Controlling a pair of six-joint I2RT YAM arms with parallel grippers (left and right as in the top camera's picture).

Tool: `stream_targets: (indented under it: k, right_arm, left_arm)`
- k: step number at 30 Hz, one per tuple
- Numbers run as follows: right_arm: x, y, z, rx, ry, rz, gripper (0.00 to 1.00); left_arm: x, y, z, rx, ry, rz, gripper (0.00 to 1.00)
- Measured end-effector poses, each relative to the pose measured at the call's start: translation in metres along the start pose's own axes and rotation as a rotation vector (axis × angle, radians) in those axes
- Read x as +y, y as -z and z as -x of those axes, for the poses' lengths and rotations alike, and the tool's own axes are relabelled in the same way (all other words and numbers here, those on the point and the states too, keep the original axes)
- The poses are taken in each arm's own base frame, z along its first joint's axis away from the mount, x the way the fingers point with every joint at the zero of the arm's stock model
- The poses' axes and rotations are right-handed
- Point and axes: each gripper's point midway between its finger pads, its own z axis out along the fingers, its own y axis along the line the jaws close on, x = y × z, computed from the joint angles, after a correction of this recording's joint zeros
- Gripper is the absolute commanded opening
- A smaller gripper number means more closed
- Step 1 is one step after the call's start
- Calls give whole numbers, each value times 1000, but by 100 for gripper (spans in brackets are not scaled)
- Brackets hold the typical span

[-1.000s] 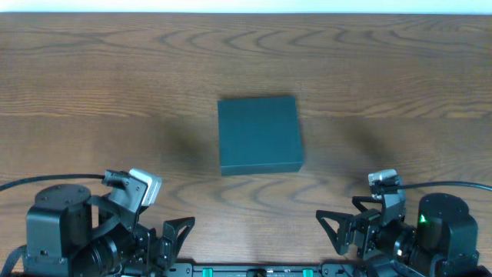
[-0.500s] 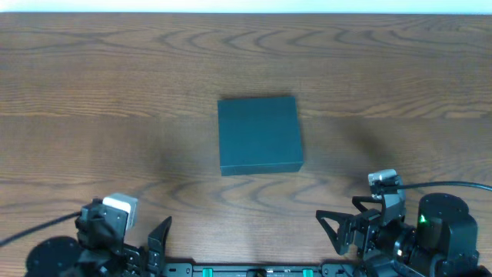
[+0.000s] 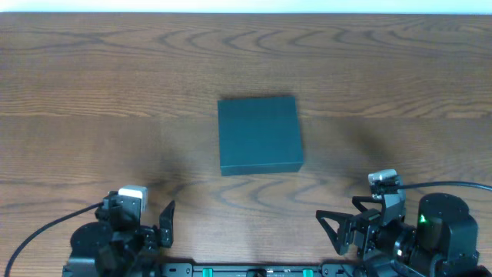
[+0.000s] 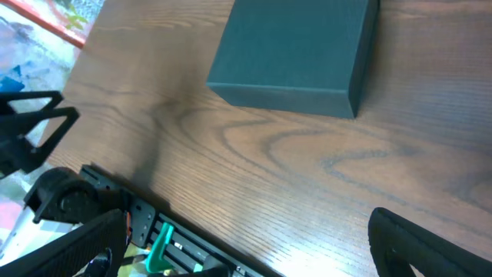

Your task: Pack container

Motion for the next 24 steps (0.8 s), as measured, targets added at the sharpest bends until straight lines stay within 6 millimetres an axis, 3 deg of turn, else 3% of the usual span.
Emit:
stream_targets:
  k: [10, 24]
  right_arm:
    - [0, 0, 0, 0, 0, 0, 99]
    - [0, 0, 0, 0, 0, 0, 99]
  left_arm:
    - [6, -40, -25, -41, 48, -9, 95]
    - [8, -73, -45, -50, 75, -33, 95]
